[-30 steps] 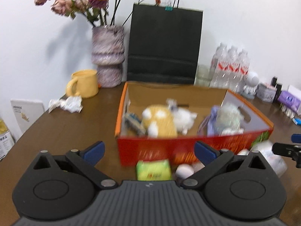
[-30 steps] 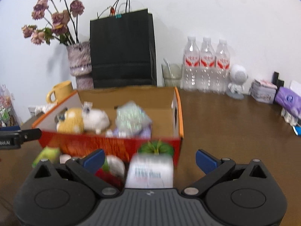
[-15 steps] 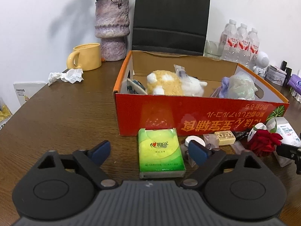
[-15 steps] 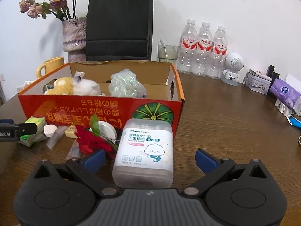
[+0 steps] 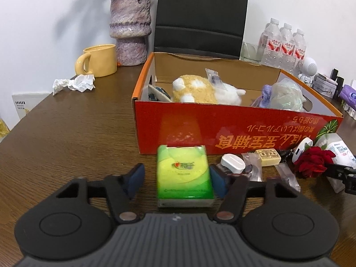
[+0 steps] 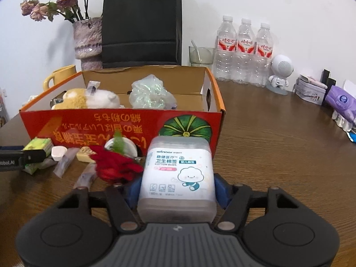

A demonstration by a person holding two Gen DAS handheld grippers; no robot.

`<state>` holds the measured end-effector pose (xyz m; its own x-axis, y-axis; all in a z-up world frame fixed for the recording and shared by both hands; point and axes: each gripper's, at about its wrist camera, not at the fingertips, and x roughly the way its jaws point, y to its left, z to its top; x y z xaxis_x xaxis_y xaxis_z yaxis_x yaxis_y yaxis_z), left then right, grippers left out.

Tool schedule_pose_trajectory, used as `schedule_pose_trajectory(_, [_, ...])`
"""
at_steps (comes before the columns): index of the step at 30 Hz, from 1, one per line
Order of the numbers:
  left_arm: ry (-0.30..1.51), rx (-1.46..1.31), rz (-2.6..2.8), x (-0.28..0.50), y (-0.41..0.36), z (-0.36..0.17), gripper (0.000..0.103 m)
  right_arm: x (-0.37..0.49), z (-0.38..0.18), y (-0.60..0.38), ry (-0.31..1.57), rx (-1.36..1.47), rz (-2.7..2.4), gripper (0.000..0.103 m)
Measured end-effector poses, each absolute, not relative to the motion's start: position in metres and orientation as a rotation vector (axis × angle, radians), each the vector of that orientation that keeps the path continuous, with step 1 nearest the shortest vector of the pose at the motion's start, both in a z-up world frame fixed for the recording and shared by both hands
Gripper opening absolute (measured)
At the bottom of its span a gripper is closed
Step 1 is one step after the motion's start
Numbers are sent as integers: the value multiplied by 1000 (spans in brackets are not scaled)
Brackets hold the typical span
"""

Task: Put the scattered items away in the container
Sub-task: 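Grasp the green tissue pack with left gripper while right gripper grasps the cotton-swab tub, then lower the tissue pack and swab tub into the box and open both grippers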

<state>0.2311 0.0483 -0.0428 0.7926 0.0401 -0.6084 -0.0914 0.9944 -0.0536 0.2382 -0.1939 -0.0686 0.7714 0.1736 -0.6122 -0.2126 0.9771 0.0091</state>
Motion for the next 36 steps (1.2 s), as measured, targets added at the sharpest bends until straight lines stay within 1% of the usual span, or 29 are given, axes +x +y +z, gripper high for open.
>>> schedule_pose_trajectory(1, [648, -86, 67, 230, 49, -43, 46, 237, -68, -195, 655, -51, 217, 64])
schedule_pose_trajectory(8, [585, -103, 62, 213, 52, -34, 46, 217, -57, -207, 568, 3, 183, 64])
schedule_pose_trajectory(24, [515, -96, 6, 174, 48, -14, 46, 189, -48, -210, 540, 51, 206, 64])
schedule_pose_trajectory(30, [479, -90, -34, 174, 44, 1, 46, 186, -32, -209, 495, 49, 231, 64])
schedule_pose_trajectory(36, [437, -89, -79, 195, 43, 25, 46, 204, -4, -205, 441, 36, 265, 64])
